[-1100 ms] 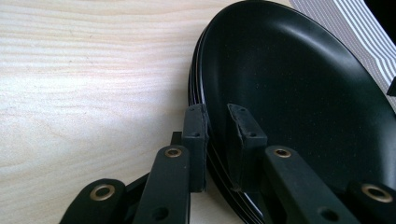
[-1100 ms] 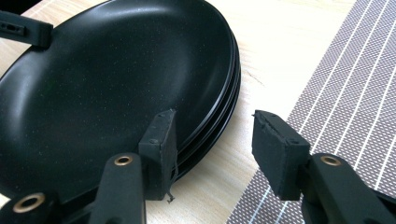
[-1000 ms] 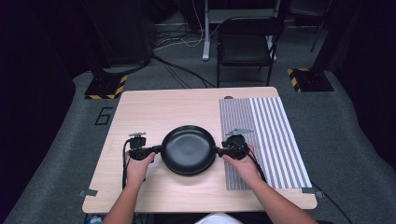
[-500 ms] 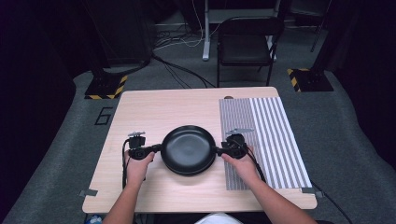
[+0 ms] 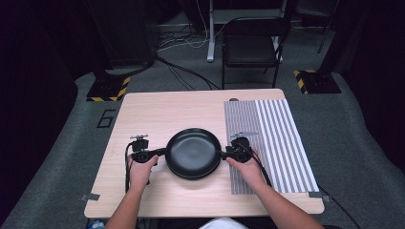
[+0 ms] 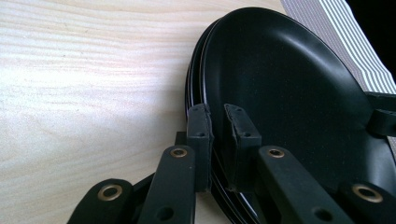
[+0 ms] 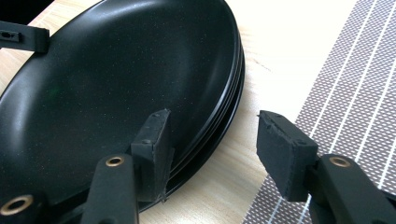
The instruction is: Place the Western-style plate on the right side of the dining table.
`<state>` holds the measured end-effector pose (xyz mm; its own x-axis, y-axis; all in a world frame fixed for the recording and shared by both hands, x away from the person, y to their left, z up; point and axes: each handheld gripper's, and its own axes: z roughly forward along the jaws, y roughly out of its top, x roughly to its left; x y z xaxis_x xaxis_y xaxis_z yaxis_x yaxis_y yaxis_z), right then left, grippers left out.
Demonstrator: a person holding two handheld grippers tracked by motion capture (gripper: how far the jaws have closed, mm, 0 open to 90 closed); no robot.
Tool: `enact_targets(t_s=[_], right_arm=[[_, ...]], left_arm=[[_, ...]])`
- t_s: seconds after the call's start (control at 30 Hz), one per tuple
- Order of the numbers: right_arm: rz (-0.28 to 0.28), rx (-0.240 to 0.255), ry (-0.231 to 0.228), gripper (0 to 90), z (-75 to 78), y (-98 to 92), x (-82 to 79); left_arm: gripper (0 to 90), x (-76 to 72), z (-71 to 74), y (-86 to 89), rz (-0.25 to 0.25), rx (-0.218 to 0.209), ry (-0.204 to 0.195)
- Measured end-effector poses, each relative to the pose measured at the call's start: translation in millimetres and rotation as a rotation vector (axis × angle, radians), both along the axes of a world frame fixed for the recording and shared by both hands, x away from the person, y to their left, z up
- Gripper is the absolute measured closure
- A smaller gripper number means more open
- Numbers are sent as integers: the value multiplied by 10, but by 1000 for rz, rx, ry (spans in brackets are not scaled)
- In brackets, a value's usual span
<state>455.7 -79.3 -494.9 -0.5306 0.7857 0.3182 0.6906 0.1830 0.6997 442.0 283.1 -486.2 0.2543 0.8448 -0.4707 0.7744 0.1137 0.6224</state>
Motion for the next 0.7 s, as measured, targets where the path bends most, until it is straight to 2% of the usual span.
enact_targets(t_s=[0.07, 0.1, 0.33, 0.37, 0.4, 0.5, 0.57, 0.7], right_arm=[[6, -1, -1, 449, -10, 0, 6], [4, 11, 18, 460, -20, 11, 1], [16, 45, 45, 485, -66, 15, 0], [30, 53, 53, 486, -77, 23, -1], [30, 53, 53, 486, -77, 23, -1], [30, 40, 38, 505, -73, 33, -11], [22, 36, 32, 548, -47, 32, -24], [19, 36, 35, 552, -45, 33, -24]], left_arm=[[817, 8, -5, 2, -2, -5, -1], [818, 16, -9, -4, -5, -4, -8], [819, 17, -3, -35, 1, -4, -5], [820, 25, -11, -21, -1, -25, 5], [821, 25, -11, -21, -1, -25, 5], [820, 19, -5, -36, 0, -16, 2], [817, 18, 12, -59, -3, 9, 5], [817, 20, 16, -72, 0, 17, 4]])
